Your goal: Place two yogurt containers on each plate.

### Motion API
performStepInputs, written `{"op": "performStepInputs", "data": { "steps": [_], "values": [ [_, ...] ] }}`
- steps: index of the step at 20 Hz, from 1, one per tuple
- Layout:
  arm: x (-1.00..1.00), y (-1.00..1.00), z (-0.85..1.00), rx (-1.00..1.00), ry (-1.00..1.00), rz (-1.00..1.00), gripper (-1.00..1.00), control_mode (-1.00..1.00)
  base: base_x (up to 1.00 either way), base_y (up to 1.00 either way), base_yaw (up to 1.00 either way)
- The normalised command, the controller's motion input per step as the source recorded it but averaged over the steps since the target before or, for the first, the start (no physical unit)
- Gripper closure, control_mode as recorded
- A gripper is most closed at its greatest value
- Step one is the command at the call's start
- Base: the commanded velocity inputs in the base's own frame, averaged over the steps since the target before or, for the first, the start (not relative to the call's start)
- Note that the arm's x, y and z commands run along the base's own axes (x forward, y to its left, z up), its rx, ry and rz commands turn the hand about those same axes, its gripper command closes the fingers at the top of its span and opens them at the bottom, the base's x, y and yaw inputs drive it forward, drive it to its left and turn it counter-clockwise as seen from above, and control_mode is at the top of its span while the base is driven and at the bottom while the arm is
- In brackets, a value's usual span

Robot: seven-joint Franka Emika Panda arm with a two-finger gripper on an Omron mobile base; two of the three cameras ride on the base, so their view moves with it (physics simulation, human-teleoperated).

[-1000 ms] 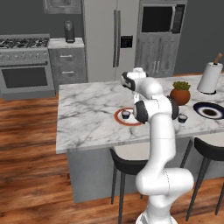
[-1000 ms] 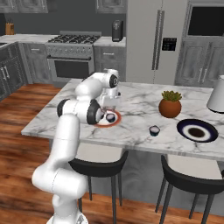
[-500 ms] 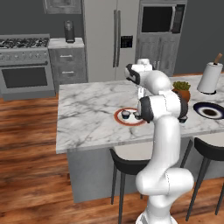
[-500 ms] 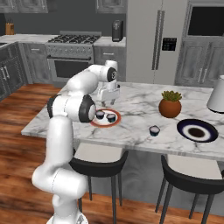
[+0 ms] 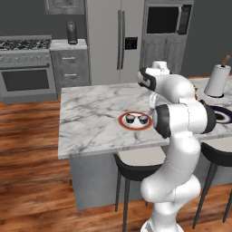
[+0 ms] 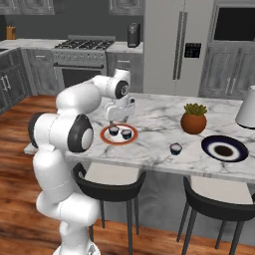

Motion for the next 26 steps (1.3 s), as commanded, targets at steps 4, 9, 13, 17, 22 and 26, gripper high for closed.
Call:
{"op": "performStepInputs", "data": {
  "steps": [4, 9, 13, 17, 22, 26],
  "values": [
    [-0.65, 0.0, 0.23, 0.0, 0.0, -0.26, -1.0, -1.0, 0.0, 0.0, 0.0],
    [-0.46, 0.01, 0.16, 0.0, 0.0, -0.41, -1.0, -1.0, 0.0, 0.0, 0.0],
    [-0.42, 0.1, 0.0, 0.0, 0.0, -0.59, -1.0, -1.0, 0.0, 0.0, 0.0],
    [-0.4, 0.0, 0.0, 0.0, 0.0, -0.7, -1.0, -1.0, 0.0, 0.0, 0.0],
    [-0.2, 0.01, -0.03, 0.0, 0.0, -0.43, -1.0, 1.0, 0.0, 0.03, 0.01],
    [0.0, 0.0, 0.0, 0.0, 0.0, 0.0, -1.0, 1.0, -0.17, -0.42, -0.02]
  ]
}}
